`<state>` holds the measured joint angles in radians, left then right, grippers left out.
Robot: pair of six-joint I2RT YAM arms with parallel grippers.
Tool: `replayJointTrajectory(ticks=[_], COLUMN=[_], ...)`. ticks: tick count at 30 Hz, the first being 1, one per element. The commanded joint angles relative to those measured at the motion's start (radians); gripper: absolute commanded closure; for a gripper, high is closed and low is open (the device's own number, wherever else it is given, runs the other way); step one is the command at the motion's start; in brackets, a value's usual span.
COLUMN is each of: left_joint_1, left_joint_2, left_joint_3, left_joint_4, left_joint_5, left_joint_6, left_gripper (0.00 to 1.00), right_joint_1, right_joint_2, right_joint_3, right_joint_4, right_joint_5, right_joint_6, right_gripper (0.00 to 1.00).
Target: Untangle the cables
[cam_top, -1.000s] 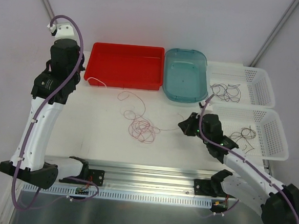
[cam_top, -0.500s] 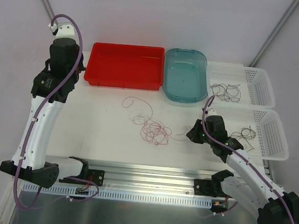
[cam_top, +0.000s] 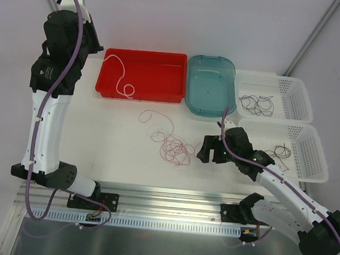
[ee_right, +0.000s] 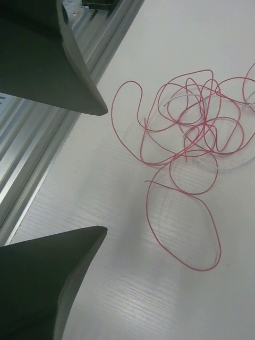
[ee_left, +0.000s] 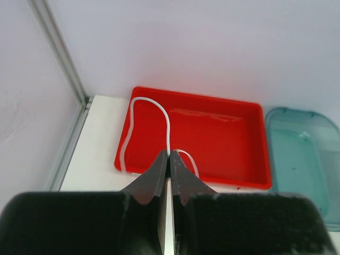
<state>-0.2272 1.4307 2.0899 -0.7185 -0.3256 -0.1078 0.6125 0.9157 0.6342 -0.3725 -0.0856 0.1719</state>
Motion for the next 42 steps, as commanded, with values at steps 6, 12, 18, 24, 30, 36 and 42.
replayJointTrajectory(ticks=[6,12,18,24,30,36,42], left_joint_1=[0.006,0.006,0.028,0.042,0.042,0.042,0.04], left_joint_2=[0.21,0.333,0.467,0.583,0.652,0.555,0.329], left_joint_3=[0.297,0.311,0.352,0.322,0.171,-0.007,-0.263], left_joint_4=[0.065,0.235,0.335,0.367,0.37,0.37,0.369], left_joint_5=[0.192,0.18,0.204,0.246,0.293,0.324,0.388], left_joint_6=[0.006,0.085,0.128,0.109,0.033,-0.018,-0.133], left_gripper=[1.0,1.0,1.0,1.0,0.92,0.37,0.07], right_joint_1=[0.027,0.038,0.041,0.043,0.043,0.069,0.101], right_joint_2=[-0.018,-0.023,-0.034,-0.044,-0.012,0.005,0.018], right_joint_3=[0.064,0.065,0.047,0.03,0.033,0.067,0.084], right_joint_4=[-0.065,-0.059,-0.056,-0.062,-0.049,-0.075,-0.071], right_joint_5=[0.014,-0.003,-0.031,-0.017,-0.008,0.029,0.053], right_joint_6=[-0.031,-0.043,-0.051,-0.063,-0.054,-0.066,-0.046], right_gripper=[0.03,0.0,0.0,0.01,0.01,0.0,0.0])
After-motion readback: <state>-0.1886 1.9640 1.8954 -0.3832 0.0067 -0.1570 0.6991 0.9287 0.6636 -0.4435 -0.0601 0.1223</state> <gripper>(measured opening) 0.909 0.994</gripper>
